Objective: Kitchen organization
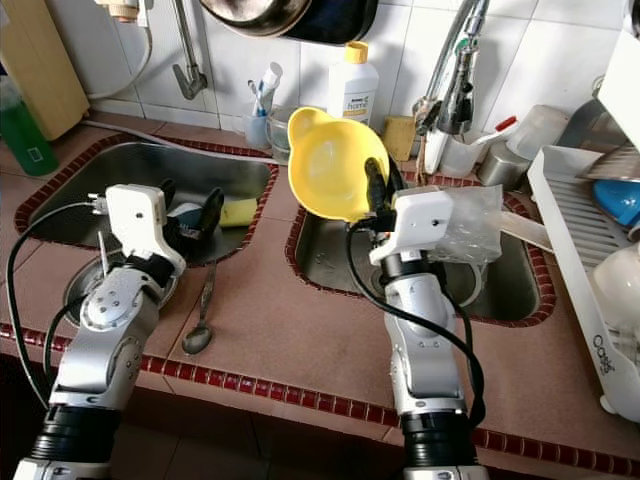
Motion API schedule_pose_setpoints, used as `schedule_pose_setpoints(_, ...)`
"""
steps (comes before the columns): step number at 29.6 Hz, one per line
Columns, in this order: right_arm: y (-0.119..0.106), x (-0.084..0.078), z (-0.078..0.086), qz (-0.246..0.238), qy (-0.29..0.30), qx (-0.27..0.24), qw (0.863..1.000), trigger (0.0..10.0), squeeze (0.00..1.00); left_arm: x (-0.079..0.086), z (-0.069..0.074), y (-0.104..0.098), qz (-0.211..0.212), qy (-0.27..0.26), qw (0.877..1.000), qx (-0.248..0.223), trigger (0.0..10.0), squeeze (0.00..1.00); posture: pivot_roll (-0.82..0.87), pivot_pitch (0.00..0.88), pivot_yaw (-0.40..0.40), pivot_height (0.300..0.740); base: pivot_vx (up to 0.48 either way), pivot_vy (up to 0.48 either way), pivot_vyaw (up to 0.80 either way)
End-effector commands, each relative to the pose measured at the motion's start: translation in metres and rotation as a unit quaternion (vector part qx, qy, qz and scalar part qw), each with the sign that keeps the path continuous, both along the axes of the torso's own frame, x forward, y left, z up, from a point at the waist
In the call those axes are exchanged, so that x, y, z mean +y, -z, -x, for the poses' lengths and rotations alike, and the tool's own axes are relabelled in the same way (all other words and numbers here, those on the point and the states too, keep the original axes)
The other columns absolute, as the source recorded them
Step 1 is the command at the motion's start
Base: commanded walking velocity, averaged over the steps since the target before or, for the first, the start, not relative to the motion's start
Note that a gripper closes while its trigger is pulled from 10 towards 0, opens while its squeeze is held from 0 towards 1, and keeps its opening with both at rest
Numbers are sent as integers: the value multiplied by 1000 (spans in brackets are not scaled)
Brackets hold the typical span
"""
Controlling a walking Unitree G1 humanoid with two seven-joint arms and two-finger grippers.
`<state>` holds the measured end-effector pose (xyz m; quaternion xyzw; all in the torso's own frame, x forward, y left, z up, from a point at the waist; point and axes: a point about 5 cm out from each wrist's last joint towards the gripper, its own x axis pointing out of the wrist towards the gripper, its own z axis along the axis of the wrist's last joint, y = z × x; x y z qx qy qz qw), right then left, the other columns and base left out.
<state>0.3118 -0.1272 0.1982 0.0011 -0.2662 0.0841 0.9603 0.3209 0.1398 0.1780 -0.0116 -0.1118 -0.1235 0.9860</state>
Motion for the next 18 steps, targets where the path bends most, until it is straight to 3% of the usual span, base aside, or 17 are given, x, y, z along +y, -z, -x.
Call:
schedule_pose_setpoints(1, -2, 0, 3, -1, 5, -11, 1000, 10000, 0, -1, -2, 1, -1, 4, 1000, 5, 10000, 0, -90, 7, 12, 740, 0, 390, 0)
schedule_pose_setpoints(18, 3, 5, 4, 0, -1, -5, 1000, 10000, 0, -6, 0, 3, -11, 15, 1000, 10, 10000, 0, -86, 0, 13, 740, 0, 403, 0)
